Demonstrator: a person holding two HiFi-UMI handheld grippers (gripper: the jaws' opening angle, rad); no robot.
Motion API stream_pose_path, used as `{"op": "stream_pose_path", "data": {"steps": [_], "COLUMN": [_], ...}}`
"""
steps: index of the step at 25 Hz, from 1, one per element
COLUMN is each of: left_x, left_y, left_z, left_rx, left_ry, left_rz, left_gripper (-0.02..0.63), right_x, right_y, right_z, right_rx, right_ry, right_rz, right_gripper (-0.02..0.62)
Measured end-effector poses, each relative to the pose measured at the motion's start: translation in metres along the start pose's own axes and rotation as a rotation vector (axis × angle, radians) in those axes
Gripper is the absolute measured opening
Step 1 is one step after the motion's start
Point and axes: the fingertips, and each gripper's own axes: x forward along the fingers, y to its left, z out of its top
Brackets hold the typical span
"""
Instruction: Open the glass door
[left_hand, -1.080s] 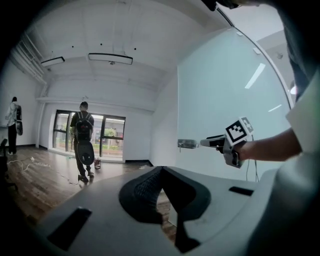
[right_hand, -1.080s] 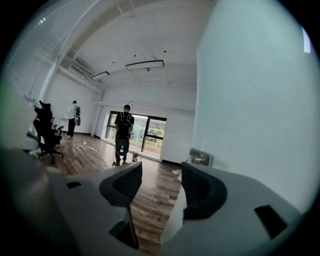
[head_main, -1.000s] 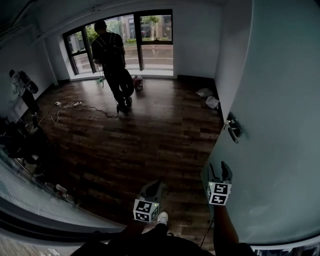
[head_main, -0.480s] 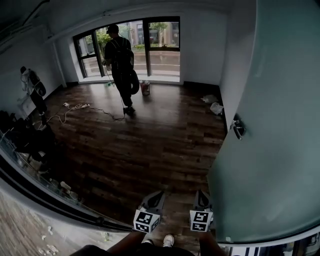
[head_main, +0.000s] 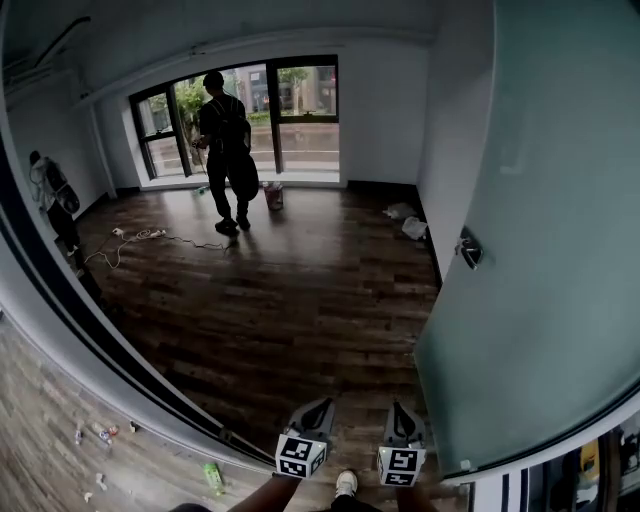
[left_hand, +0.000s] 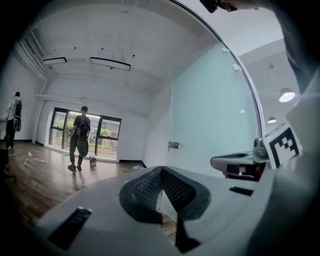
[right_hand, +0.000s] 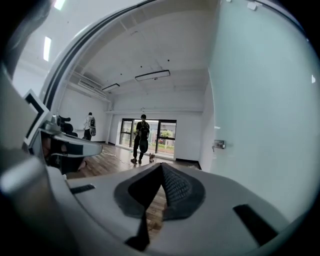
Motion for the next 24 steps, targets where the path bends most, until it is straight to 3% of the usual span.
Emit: {"op": "stream_pose_path", "data": {"steps": [11,24], "left_x": [-0.142,-0.193], "left_y": [-0.026,-0.097], "left_z": [-0.023,-0.017], "left_rx": [0.021,0.056], "left_ry": [-0.022,-0.044], "left_rz": [0.007,0.013], "left_gripper": [0.006,0.006], "right_x": [-0.124,-0.205], "right_y": [0.084,0.063], "right_z": [-0.005,0.0], "right_rx": [-0.007,-0.048], "right_ry": [-0.051,-0.079], "right_rz": [0.007,-0.007], "right_gripper": [0.018,0.018]}}
